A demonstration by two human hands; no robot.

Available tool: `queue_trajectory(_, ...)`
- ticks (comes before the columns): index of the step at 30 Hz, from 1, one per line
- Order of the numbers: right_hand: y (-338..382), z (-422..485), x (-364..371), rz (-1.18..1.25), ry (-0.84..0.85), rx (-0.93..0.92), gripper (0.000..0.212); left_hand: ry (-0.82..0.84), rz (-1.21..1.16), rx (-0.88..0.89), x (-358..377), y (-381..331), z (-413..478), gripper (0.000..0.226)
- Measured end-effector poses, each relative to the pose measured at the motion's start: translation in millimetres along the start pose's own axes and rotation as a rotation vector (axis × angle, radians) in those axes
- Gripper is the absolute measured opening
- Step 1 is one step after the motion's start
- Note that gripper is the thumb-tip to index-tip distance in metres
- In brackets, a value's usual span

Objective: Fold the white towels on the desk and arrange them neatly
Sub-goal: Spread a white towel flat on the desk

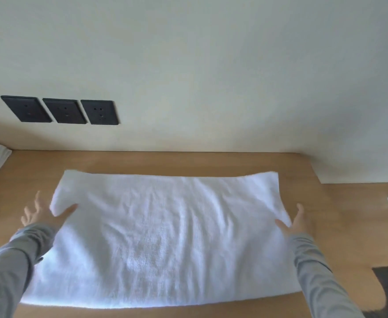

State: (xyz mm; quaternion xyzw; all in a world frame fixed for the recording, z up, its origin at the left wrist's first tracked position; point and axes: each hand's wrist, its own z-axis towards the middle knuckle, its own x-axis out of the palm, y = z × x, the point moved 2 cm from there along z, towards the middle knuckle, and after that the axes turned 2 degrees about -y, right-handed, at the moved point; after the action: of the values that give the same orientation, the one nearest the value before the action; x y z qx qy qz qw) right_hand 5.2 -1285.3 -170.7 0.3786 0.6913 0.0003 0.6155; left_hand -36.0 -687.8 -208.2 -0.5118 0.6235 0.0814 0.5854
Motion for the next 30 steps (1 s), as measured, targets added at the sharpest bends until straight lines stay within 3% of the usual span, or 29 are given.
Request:
queue_trajectory(4,30.2,-32.4,61.1,-0.339,0.135,-0.311,0.072,0.192,0.163,0.105,24.9,6.6,-33.5,0.108)
queue_trajectory(8,72.0,-76.5,129.4,-0.498,0.354,-0.537,0.066,0.36,0.416,0.103,49.6,23.4,-66.9,0.106)
queue_trajectory(13,85.5,-104.1,176.7,-0.592,0.452,-0.578,0.063,0.37,0.532,0.178,63.2,66.8,-89.0,0.107)
queue_trajectory(16,71.9,-99.8,179.2,-0.654,0.407,-0.612,0.064,0.326,0.597,0.239,57.6,79.5,-85.1,0.099)
queue_trajectory(18,69.9,-95.8,178.4,-0.66,0.382,-0.612,0.064,0.247,0.569,0.262,52.8,77.4,-78.2,0.086)
queue_trajectory(21,82.2,-99.4,181.8,-0.694,0.311,-0.559,0.061,0.122,0.427,0.235,41.2,62.7,-55.2,0.047)
queue_trajectory(25,135.2,-116.1,203.9,-0.632,0.217,-0.567,0.056,0.12,0.062,0.083,18.3,48.2,-2.1,0.021)
queue_trajectory(27,170.5,-124.4,221.6,-0.574,0.26,-0.631,0.055,0.106,-0.077,0.042,10.5,43.3,24.5,0.019)
queue_trajectory(30,226.2,-136.3,251.2,-0.483,0.337,-0.73,0.053,0.148,-0.139,0.027,7.2,30.3,65.1,0.041)
